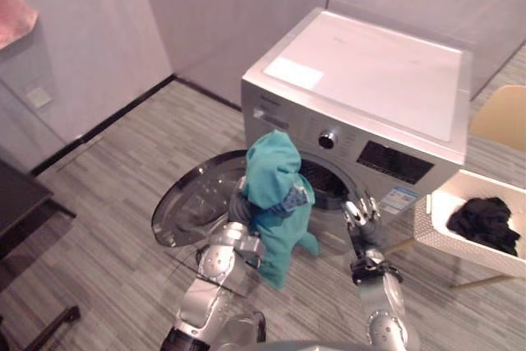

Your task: Pick up the laundry basket with both hands and put the clothes into the washing machine.

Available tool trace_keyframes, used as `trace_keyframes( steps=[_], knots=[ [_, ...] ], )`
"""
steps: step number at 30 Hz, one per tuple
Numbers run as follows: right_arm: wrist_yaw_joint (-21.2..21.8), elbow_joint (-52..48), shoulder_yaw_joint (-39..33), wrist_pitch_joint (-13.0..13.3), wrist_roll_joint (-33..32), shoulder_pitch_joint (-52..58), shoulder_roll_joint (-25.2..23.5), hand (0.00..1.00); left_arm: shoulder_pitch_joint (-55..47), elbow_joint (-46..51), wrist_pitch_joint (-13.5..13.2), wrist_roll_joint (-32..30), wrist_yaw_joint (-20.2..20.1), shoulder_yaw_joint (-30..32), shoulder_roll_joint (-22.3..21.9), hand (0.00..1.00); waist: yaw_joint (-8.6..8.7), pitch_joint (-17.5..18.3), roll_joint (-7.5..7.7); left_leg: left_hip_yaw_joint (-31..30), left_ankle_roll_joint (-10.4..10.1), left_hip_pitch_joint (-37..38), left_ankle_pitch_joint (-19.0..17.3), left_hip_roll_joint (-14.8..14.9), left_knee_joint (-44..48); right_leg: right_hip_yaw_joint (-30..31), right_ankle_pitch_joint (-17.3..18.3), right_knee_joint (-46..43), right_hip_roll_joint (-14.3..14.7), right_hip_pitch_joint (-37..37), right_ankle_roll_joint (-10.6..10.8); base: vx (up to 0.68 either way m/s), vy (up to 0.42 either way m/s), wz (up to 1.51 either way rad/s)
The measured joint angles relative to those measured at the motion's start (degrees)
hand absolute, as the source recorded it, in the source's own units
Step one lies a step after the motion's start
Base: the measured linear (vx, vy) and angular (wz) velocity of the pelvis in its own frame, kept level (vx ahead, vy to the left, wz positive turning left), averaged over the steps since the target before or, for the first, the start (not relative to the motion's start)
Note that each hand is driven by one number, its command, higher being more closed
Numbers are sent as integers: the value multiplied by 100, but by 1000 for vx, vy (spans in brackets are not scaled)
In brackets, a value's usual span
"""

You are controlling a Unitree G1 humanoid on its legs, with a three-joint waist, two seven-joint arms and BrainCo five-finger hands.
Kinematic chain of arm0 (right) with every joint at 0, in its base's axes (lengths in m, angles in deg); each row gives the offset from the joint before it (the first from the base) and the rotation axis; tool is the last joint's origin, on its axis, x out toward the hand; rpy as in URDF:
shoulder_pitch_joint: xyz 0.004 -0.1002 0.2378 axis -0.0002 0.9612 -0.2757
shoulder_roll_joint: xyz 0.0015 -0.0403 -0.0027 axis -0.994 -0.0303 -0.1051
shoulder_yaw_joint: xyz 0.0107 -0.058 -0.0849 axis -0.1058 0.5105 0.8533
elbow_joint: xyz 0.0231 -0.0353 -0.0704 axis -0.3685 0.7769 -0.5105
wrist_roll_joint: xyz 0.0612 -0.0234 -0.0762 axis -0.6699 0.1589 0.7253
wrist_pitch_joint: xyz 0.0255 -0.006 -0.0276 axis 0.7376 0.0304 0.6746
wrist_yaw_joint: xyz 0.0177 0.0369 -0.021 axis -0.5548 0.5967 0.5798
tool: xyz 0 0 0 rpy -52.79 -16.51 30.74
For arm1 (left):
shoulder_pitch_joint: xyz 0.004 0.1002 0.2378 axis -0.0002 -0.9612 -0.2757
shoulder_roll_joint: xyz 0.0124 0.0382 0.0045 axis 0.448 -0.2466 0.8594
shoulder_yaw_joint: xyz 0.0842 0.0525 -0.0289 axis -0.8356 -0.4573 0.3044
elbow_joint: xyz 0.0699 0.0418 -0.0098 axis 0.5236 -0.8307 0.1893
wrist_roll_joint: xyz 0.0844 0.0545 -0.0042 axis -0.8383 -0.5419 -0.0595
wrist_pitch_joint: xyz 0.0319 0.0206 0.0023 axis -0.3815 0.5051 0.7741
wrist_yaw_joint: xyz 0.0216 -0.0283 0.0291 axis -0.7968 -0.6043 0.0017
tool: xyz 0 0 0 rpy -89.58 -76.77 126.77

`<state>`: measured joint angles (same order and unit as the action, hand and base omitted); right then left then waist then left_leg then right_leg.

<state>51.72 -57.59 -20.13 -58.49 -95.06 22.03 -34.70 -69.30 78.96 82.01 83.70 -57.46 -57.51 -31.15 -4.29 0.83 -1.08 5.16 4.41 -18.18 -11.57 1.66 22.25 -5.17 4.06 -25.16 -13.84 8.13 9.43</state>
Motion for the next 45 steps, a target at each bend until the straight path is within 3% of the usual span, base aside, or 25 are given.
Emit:
trace_keyframes(
  steps=[1,3,6,9,13,15,20,25,27,29,30,32,33,35,39,45],
  knots=[
    [65,-6,5,1,-1,87,2,0,-83,78,0,0,-10,-2,0,100,18,71,90,48,-47,97,131,-92,-327,-34,317,-76,323,-39,118,-24,87,-35],
    [111,-18,16,-5,1,247,4,0,-91,96,2,0,-27,-10,-63,100,18,152,229,79,-25,206,332,-251,-727,-100,638,28,685,-125,136,-11,9,-12],
    [211,142,-6,-8,2,336,61,0,-85,67,3,-3,-30,-50,-152,100,60,163,248,63,-35,335,662,-379,-1251,-96,1001,707,1004,-176,-171,-13,-50,3],
    [213,474,-1,-23,5,363,68,0,-81,-62,11,-7,-37,-98,-162,100,56,154,257,-67,1,418,889,-440,-1330,-88,787,1293,970,-235,-637,41,-108,37],
    [276,504,0,-30,48,376,120,0,-96,-178,18,-8,-41,-124,-214,100,25,127,288,-353,-141,477,977,-395,-1346,-160,732,1527,1112,-553,-747,32,-178,32],
    [294,504,-4,-28,45,384,136,0,-100,-178,19,-8,-106,-133,-224,100,26,40,310,-397,-268,494,891,-290,-1118,-227,728,1503,1209,-685,-752,-29,-138,11],
    [307,453,22,-30,41,494,107,0,-246,-178,27,-5,-153,-120,-283,100,23,-308,168,-399,-291,224,279,-76,-4,-214,1004,1251,1378,-852,-941,-82,-35,-6],
    [305,117,243,-45,41,477,173,0,-412,-175,87,0,-155,96,-279,100,13,-450,204,-185,-390,78,322,-130,14,139,1289,674,1230,-394,-985,-114,49,-22],
    [300,97,242,-40,43,396,213,0,-409,-147,100,-1,-151,114,-273,100,12,-551,330,-321,-439,-101,305,-240,397,213,1323,608,1045,-394,-972,7,85,-12],
    [297,82,236,-9,51,352,228,0,-418,-96,100,-1,-155,36,-274,100,-2,-531,288,-564,-550,-218,375,-52,317,305,1392,558,965,-410,-851,45,143,-29],
    [297,106,236,1,52,348,236,0,-412,-92,99,-1,-160,25,-319,100,9,-490,158,-573,-722,-94,515,118,-10,373,1502,515,940,-441,-707,74,195,-20],
    [284,94,241,-9,59,396,218,0,-399,-46,104,-1,-156,-17,-335,100,27,-448,213,-434,-552,-19,416,-79,-10,542,1486,685,743,-524,-663,168,244,-27],
    [284,92,243,-10,87,376,197,0,-396,64,102,-1,-152,-5,-320,100,27,-431,218,-306,-410,-103,340,-98,131,560,1381,870,666,-603,-522,217,232,-32],
    [275,89,234,-11,152,378,171,0,-288,78,101,-2,-142,-37,-322,100,26,-407,271,-222,-312,-172,264,-204,224,595,1213,1138,545,-649,-414,206,219,-13],
    [271,119,218,-11,166,275,121,0,-33,75,94,-3,-112,-72,-281,100,19,-352,288,-177,-288,-150,258,-378,21,696,807,1602,365,-697,-387,127,173,-14],
    [244,464,176,-9,283,93,52,0,45,-89,94,-1,-44,-209,-101,100,7,-136,280,-30,-68,-40,403,-484,-512,716,383,1891,268,-583,-259,64,86,-14]
  ],
)
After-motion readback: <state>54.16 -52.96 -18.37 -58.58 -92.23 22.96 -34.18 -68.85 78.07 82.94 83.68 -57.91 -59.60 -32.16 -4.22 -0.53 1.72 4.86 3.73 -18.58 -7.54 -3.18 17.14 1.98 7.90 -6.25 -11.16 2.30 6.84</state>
